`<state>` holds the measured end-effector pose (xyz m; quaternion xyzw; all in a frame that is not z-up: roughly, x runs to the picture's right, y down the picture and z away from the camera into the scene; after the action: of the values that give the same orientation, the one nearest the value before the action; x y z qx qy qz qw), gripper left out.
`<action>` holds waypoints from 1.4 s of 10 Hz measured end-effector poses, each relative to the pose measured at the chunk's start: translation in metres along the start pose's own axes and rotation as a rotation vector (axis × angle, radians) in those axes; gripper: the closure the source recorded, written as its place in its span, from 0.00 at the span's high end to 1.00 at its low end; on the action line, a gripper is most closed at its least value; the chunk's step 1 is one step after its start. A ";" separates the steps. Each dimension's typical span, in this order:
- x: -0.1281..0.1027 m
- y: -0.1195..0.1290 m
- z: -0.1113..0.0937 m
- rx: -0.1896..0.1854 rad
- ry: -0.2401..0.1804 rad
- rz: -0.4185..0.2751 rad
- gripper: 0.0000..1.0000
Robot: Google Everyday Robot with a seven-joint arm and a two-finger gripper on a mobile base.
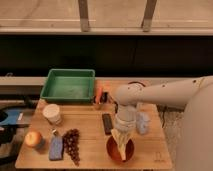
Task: Place banana in red bowl
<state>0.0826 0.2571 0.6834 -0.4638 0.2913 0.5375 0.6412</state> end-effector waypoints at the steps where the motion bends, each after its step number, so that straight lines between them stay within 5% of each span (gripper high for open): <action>1: 0.000 0.000 0.001 -0.002 0.006 -0.002 0.63; 8: 0.004 -0.004 -0.002 0.017 0.003 0.007 0.66; 11: 0.005 -0.013 -0.042 0.044 -0.091 0.038 0.66; 14: -0.006 -0.042 -0.101 -0.004 -0.284 0.091 0.66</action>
<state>0.1341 0.1633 0.6601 -0.3708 0.2174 0.6269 0.6498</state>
